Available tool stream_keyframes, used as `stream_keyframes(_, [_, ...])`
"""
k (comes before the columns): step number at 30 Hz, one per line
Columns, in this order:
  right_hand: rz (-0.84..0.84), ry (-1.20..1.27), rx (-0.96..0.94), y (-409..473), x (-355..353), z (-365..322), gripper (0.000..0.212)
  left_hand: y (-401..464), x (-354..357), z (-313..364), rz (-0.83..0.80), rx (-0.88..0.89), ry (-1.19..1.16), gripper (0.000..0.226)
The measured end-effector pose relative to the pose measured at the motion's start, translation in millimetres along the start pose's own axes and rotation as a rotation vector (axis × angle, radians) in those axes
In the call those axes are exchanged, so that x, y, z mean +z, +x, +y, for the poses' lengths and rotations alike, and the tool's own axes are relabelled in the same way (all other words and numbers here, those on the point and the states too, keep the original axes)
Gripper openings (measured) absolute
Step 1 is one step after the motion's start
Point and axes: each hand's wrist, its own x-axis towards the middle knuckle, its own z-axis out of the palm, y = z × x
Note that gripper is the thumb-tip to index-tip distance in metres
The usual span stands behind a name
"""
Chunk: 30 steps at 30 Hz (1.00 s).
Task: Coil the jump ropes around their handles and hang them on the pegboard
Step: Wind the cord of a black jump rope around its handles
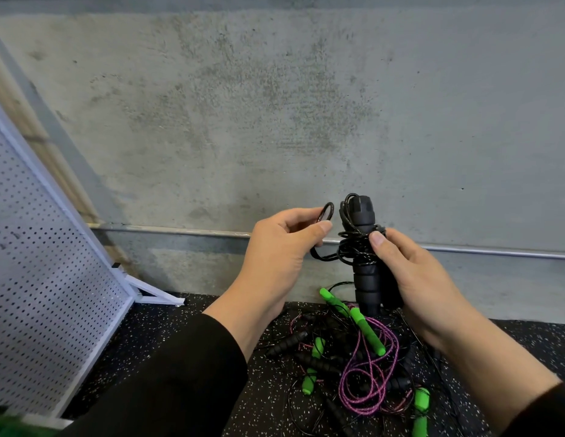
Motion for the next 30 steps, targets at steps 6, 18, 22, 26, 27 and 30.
stream_keyframes(6, [-0.037, -0.020, -0.037, -1.9, 1.8, -3.7, 0.046, 0.5, 1.3, -6.7, 0.047, -0.054, 0.082, 0.016])
stream_keyframes(18, [-0.171, 0.007, -0.028, -2.8, 6.9, -2.2, 0.048, -7.6, 7.6, -3.8, 0.034, 0.037, 0.055, 0.021])
stream_keyframes(22, [-0.205, 0.066, -0.018, -2.6, 6.7, -4.8, 0.052, -8.3, 8.5, -2.0, 0.034, 0.082, 0.013, 0.022])
stream_keyframes(26, [-0.181, 0.066, -0.026, -1.7, 4.6, -3.0, 0.053, -8.6, 12.9, -6.8, 0.017, 0.034, -0.006, 0.026])
stream_keyframes(27, [-0.170, 0.057, -0.024, -2.3, 3.9, -3.5, 0.053, -9.0, 13.5, -7.7, -0.023, 0.013, -0.016, 0.028])
stream_keyframes(30, [-0.145, 0.047, -0.016, -3.7, -0.6, -4.3, 0.048, -9.5, 13.7, -8.8, -0.122, -0.011, -0.011, 0.033])
